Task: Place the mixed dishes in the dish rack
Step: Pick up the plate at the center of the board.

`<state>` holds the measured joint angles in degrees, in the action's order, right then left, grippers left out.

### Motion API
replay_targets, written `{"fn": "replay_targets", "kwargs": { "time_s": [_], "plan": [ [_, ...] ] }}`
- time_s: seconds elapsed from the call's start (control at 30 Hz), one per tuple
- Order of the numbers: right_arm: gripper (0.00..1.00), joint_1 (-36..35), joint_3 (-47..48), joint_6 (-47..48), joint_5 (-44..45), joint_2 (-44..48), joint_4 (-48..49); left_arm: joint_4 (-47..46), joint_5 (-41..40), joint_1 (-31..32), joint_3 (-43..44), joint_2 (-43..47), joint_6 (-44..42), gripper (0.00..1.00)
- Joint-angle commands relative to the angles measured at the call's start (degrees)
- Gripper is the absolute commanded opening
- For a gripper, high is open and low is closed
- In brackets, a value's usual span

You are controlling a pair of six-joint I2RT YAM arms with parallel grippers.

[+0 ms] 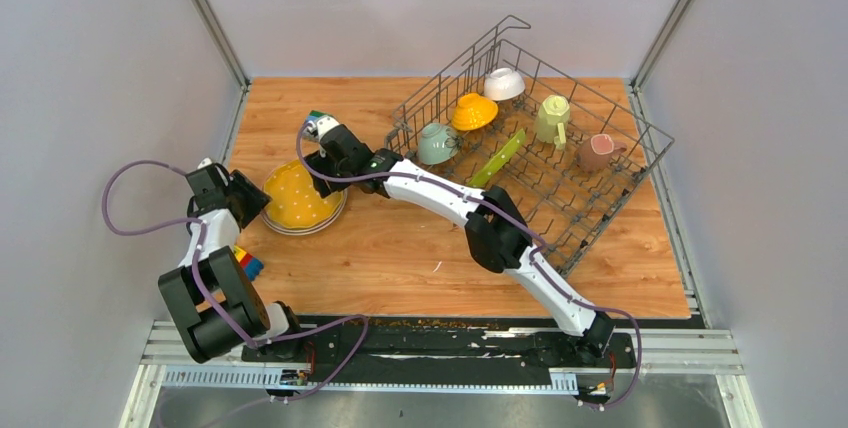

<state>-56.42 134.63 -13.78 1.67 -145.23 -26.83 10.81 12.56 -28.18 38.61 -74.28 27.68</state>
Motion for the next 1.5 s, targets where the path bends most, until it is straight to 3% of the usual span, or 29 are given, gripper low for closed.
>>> {"fn": "replay_targets", "kwargs": {
  "time_s": [0.0,0.1,0.23,0.4,0.7,0.9,1.07,1.27,1.47],
  "plan": [
    [0.62,0.24,3.44,2.19,3.84,1.69,1.0,-2.88,-0.06,-0.3,-0.39,1.11,-0.58,0.58],
    [0.63,0.35,3.42,2.74,5.28,1.39,0.93,-3.28,1.85,-0.29,-0.71,3.61,-0.24,0.69],
    [0.64,0.64,1.9,1.95,5.15,2.22,0.83,-4.12,4.39,-0.27,-1.72,8.18,0.25,0.75],
    [0.64,1.3,1.08,1.45,3.23,1.29,0.87,-6.27,8.51,-0.28,-2.65,9.74,1.3,0.7],
    [0.61,2.06,1.88,-1.62,-3.87,-0.58,0.99,-9.35,12.7,-0.29,-4.06,1.64,2.13,0.6],
    [0.62,2.57,0.86,-3.03,-5.87,-1.47,1.21,-8.47,9.04,-0.29,-4.95,1.99,1.18,0.64],
    [0.62,2.72,0.89,-3.45,-6.75,-1.89,1.24,-7.52,9.92,-0.25,-4.48,7.45,1.45,0.7],
    [0.6,2.92,1.16,-3.91,-7.43,-1.86,1.38,-1.28,1.91,-0.19,-2.58,11.3,-1.11,0.72],
    [0.55,2.98,0.69,-4.62,-9.72,-1.66,1.77,-4.1,2.76,-0.16,-4.88,6.25,-0.71,0.67]
  ]
}}
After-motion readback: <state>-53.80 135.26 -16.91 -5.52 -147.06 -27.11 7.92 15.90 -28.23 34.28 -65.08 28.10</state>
